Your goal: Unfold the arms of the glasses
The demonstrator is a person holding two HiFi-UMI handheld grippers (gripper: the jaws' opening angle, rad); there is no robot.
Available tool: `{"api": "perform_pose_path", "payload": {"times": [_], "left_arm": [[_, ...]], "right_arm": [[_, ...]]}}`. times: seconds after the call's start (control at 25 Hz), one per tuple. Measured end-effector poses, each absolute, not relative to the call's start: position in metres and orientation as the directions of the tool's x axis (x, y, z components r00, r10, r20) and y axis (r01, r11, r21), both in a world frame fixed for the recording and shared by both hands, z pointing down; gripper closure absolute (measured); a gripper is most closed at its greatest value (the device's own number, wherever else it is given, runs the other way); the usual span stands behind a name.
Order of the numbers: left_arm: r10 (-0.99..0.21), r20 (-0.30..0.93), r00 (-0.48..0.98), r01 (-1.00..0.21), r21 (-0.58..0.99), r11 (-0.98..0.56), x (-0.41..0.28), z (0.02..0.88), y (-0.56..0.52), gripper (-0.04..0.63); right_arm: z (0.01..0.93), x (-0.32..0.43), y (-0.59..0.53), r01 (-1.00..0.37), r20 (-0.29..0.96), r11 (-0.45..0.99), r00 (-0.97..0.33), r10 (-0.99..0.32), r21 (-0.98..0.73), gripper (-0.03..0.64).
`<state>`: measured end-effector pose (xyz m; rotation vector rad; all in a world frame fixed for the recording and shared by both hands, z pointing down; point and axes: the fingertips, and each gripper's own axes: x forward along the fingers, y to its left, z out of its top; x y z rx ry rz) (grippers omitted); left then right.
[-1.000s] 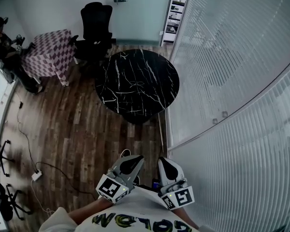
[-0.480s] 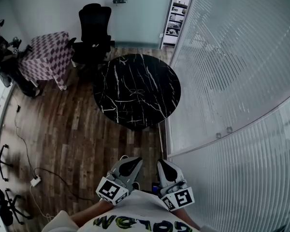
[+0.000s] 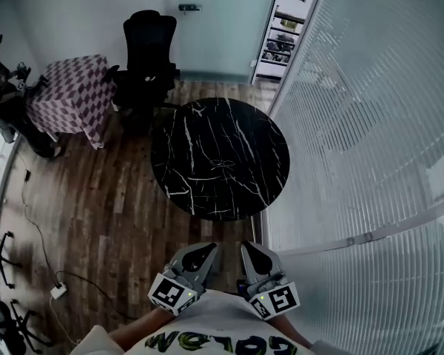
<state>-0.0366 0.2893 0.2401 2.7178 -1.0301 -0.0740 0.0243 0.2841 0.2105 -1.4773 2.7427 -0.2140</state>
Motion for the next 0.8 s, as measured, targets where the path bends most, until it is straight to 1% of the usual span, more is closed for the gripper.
{"api": "perform_pose_path", "payload": {"times": [0.24, 0.4, 0.6, 0.8], "left_arm": [[-0.645, 0.025, 0.764, -0.633, 0.223, -0.741, -0.067, 0.24, 0.24, 0.592], [-0.648, 0.032, 0.761, -0.637, 0.234, -0.735, -0.079, 0.247, 0.212, 0.592], [-0.634, 0.043, 0.772, -0.623, 0.246, -0.742, -0.073, 0.252, 0.191, 0.592], [-0.623, 0.043, 0.781, -0.612, 0.255, -0.749, -0.054, 0.254, 0.168, 0.592]], "right_arm": [[0.216, -0.015, 0.234, -0.82, 0.072, 0.562, -0.57, -0.819, -0.106, 0.616], [0.219, -0.024, 0.211, -0.822, 0.072, 0.559, -0.567, -0.821, -0.108, 0.616], [0.227, -0.022, 0.19, -0.827, 0.094, 0.55, -0.561, -0.823, -0.117, 0.616], [0.223, -0.006, 0.167, -0.835, 0.082, 0.539, -0.548, -0.833, -0.111, 0.616]]}}
